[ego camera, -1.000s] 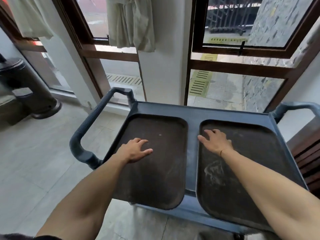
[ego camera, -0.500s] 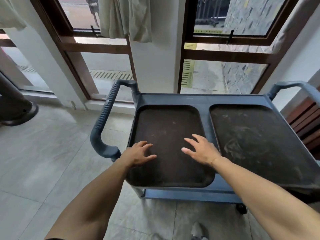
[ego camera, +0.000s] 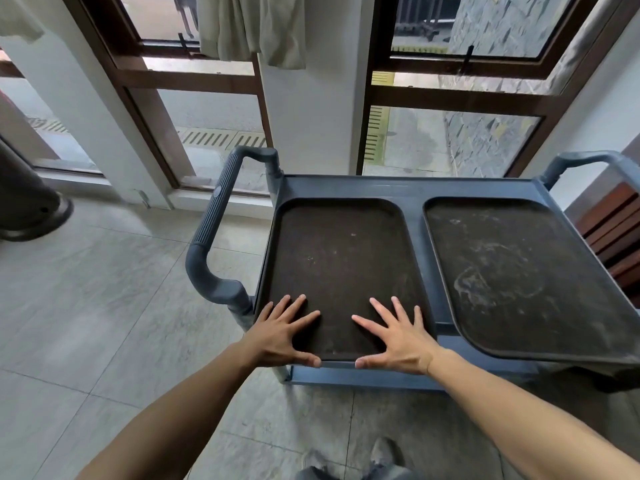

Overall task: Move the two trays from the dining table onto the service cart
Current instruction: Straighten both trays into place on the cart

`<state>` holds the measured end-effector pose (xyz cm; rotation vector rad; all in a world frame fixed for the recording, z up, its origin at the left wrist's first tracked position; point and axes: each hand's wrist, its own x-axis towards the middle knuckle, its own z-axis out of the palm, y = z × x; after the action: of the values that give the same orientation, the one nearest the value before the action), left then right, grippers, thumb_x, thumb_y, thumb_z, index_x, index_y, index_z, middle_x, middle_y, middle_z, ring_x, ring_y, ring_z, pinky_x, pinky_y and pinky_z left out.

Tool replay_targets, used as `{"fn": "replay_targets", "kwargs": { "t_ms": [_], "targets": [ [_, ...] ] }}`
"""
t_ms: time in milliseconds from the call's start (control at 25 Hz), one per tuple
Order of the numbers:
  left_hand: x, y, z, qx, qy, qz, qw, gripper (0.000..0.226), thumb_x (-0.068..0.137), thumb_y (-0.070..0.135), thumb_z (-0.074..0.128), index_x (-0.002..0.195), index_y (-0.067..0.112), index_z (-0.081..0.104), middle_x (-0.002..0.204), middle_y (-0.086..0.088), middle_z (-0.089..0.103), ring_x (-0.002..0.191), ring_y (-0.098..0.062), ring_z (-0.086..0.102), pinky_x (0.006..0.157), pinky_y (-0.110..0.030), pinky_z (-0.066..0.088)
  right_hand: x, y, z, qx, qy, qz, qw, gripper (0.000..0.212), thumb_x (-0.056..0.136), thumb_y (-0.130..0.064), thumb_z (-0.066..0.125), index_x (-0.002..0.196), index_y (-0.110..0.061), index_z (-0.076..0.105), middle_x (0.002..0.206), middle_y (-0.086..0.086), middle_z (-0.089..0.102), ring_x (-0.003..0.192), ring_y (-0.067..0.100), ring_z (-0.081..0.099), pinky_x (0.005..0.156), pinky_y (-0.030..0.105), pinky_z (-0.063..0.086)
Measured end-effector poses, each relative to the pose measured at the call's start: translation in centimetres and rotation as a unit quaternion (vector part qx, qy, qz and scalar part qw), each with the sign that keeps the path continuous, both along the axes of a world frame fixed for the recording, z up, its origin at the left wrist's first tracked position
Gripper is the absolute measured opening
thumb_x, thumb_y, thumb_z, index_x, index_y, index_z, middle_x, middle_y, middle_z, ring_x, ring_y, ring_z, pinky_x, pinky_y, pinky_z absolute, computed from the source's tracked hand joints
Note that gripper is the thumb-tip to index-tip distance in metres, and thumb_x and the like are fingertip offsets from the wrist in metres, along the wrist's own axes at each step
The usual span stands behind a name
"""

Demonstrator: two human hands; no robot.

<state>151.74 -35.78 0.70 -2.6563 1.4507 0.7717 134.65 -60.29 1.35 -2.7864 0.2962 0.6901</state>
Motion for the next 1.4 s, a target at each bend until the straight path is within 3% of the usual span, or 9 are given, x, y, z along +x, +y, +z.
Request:
{"fn": "replay_targets", "kwargs": {
  "t_ms": [160,320,680,1160,1400],
  "targets": [
    [-0.5,0.2,0.1,0.025,-0.033,-0.049,0.998,0.118,0.061,0.096,0.045,0.151,0.052,-0.018,0.163,0.0,-0.029,0.148,-0.032,-0.028,0.12,-0.056,-0.012,-0.4,0.4,-0.5,-0.028,0.0,0.042,0.999,0.111,0.049,-0.104,0.03,0.138,-0.064,-0.022,0.16,-0.007,-0.03,0.141,0.043,-0.03,0.104,0.074,-0.014],
    [-0.7,0.0,0.1,0.028,-0.054,-0.05,0.997,0.114,0.073,0.075,0.061,0.151,0.05,-0.017,0.165,-0.004,-0.026,0.149,-0.038,-0.022,0.12,-0.059,-0.008,-0.3,0.5,-0.6,-0.043,-0.018,0.04,0.998,0.096,0.065,-0.094,0.033,0.136,-0.066,-0.024,0.162,-0.004,-0.025,0.142,0.047,-0.026,0.105,0.076,-0.011],
    [1.3,-1.2,0.6,0.035,-0.055,-0.064,0.996,0.106,0.073,0.088,0.046,0.152,0.051,-0.013,0.165,-0.006,-0.023,0.15,-0.04,-0.019,0.12,-0.062,-0.005,1.8,-0.6,-0.1,-0.049,-0.01,0.063,0.997,0.092,0.065,-0.096,0.027,0.139,-0.065,-0.019,0.163,0.0,-0.022,0.143,0.051,-0.02,0.104,0.078,-0.005],
    [7.2,-3.7,0.6,0.023,-0.071,-0.071,0.995,0.098,0.075,0.088,0.042,0.15,0.055,-0.011,0.167,-0.005,-0.018,0.151,-0.039,-0.014,0.12,-0.061,-0.002,6.8,-2.6,-0.3,-0.052,-0.027,0.045,0.997,0.086,0.07,-0.094,0.02,0.141,-0.064,-0.016,0.164,0.001,-0.02,0.143,0.05,-0.021,0.106,0.077,-0.006],
    [8.6,-5.1,-0.4,0.011,-0.082,-0.076,0.994,0.09,0.077,0.089,0.036,0.144,0.064,-0.019,0.167,-0.006,-0.018,0.151,-0.041,-0.014,0.12,-0.063,-0.001,8.5,-3.9,-1.3,-0.062,-0.041,0.057,0.996,0.076,0.071,-0.092,0.014,0.132,-0.069,-0.025,0.164,0.002,-0.019,0.143,0.05,-0.02,0.105,0.077,-0.006]
  ]
}}
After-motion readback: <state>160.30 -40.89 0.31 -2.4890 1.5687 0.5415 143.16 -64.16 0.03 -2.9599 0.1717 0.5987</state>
